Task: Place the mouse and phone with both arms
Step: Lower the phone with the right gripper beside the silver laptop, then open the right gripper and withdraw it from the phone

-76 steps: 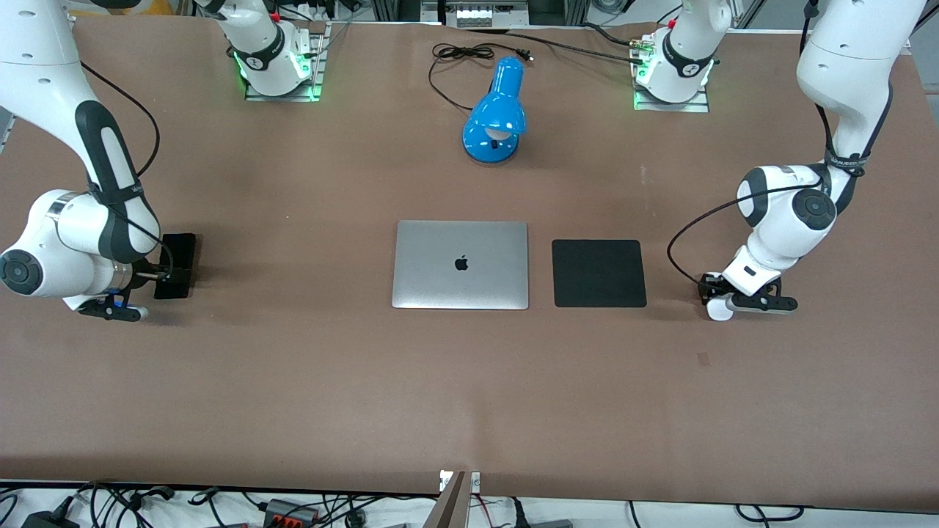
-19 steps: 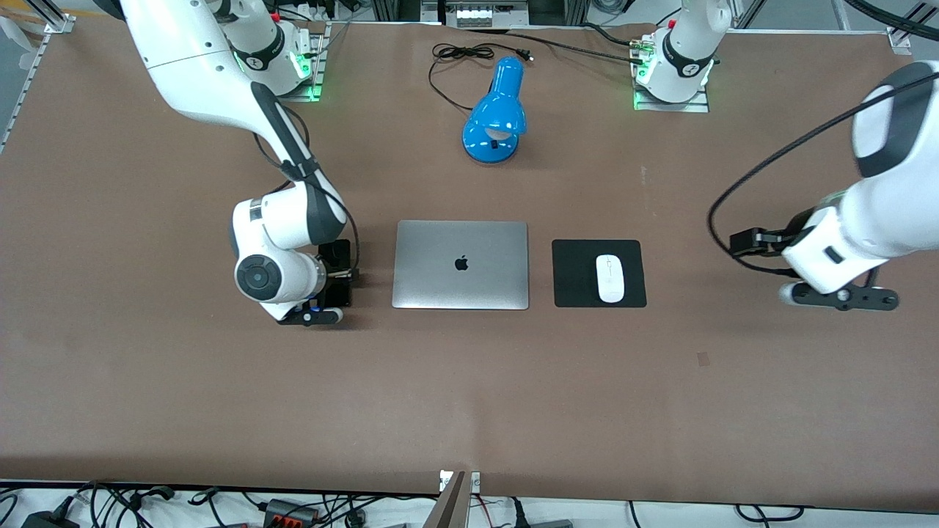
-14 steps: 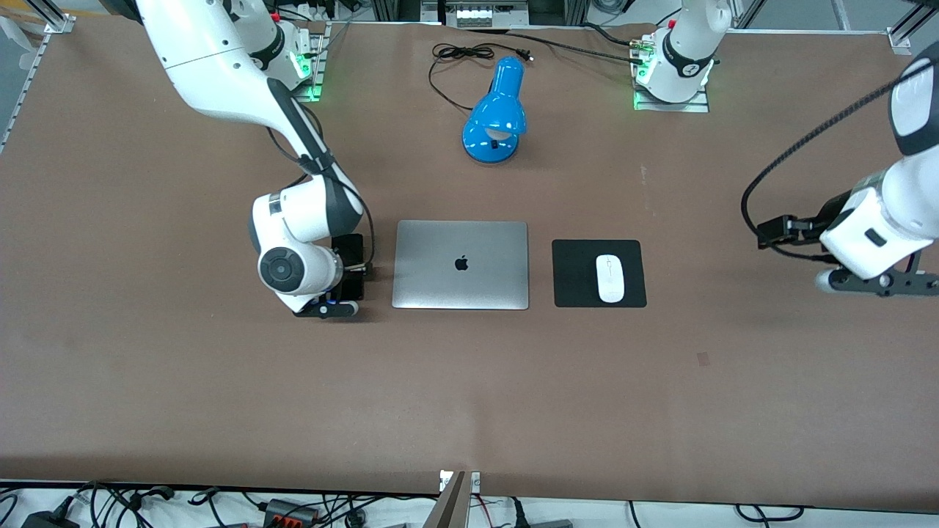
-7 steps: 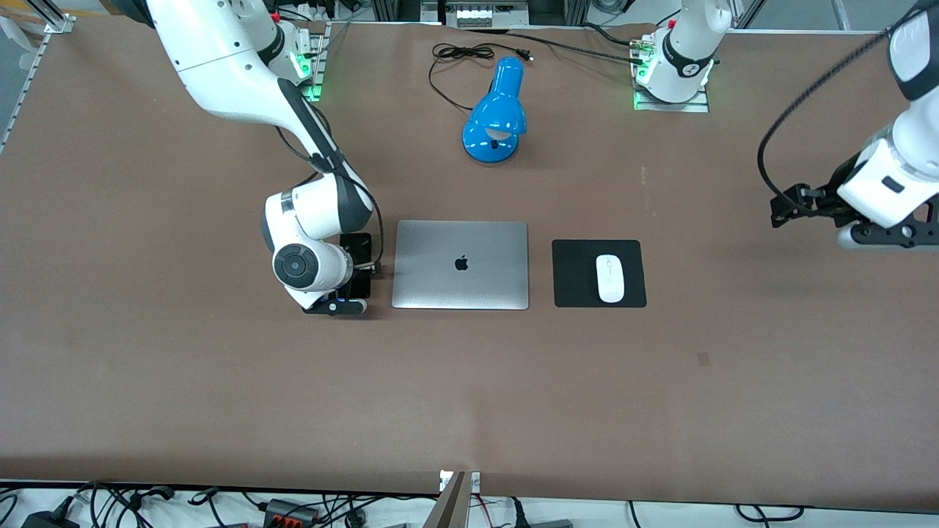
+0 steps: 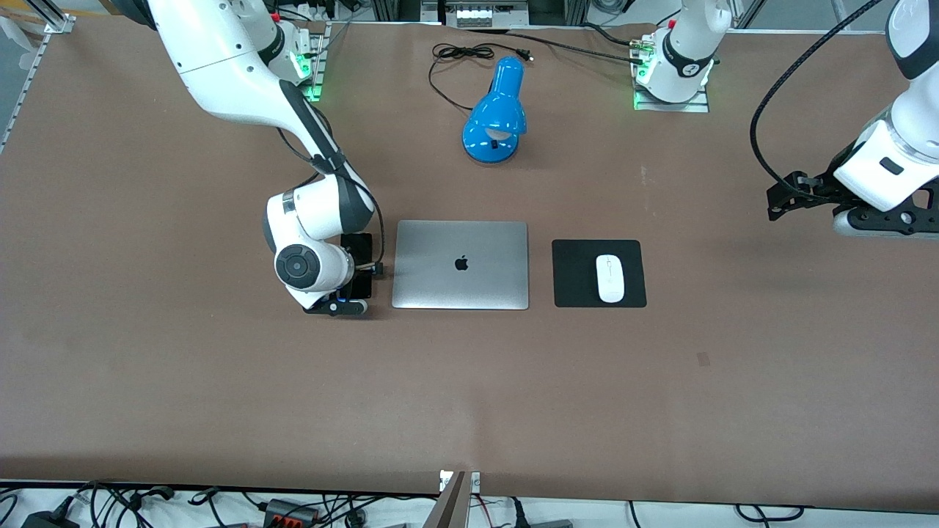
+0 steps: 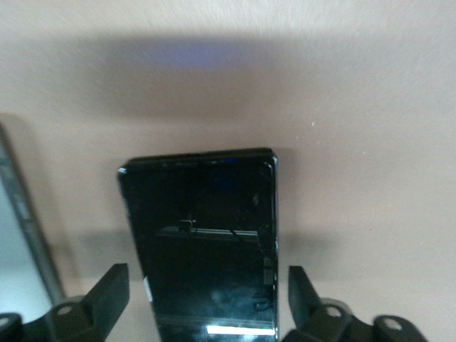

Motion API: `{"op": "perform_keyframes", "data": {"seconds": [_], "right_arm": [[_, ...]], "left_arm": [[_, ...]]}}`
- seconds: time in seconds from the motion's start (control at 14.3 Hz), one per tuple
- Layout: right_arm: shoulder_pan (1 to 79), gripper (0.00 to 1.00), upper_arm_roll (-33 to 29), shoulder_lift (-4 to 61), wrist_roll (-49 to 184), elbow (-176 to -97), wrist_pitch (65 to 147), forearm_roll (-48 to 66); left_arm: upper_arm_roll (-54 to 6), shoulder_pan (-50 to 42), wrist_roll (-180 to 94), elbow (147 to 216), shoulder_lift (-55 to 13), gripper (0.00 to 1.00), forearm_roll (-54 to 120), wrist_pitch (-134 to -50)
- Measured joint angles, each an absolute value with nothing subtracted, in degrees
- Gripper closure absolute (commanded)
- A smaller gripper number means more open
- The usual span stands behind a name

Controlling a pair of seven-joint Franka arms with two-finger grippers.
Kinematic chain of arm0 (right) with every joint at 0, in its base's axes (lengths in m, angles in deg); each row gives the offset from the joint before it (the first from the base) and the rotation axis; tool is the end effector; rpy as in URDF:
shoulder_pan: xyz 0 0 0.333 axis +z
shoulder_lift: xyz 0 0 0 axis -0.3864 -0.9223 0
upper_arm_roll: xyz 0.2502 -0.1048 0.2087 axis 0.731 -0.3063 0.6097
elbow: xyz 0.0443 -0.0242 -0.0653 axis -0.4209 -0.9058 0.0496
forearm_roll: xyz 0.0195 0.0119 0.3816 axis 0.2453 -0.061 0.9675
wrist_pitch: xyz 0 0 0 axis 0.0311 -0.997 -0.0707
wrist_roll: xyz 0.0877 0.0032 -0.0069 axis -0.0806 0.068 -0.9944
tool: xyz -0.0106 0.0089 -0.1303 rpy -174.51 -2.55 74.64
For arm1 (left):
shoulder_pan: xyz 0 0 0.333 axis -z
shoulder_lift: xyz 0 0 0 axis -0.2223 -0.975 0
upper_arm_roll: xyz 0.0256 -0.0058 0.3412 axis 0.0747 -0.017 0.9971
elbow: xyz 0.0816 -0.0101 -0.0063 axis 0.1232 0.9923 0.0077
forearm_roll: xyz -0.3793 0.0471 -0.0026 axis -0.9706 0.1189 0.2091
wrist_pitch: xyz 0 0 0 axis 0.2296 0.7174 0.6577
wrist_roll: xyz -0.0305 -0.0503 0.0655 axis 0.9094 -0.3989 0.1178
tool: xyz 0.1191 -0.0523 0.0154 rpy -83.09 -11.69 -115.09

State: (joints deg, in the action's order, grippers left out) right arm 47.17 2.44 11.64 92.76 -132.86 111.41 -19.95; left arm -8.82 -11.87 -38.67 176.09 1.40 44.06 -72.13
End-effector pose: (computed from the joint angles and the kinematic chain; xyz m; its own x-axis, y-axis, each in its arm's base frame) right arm 0.6008 0.2697 0.1804 0.9634 -0.0224 -0.2670 -0.0199 -0.9997 0.0121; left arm 0.5687 -0.0345 0.5780 0.9991 -0.0413 0.0092 -0.0409 -0.9985 -0.0359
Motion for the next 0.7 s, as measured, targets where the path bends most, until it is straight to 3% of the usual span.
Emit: {"op": "perform_keyframes", "data": {"seconds": [0.28, 0.7], "right_arm": [[46.56, 0.00, 1.49, 17.82, 92.77, -129.48, 106.42, -20.03], [42.02, 0.00, -0.96, 26.74, 88.59, -118.20, 88.56, -25.23]], "left_arm": [[-10.13, -11.65, -38.67, 175.93, 1.37, 0.00, 44.06, -72.13], [-10.12, -11.85, -38.67, 175.82, 1.24, 0.00, 44.06, -72.13]]}}
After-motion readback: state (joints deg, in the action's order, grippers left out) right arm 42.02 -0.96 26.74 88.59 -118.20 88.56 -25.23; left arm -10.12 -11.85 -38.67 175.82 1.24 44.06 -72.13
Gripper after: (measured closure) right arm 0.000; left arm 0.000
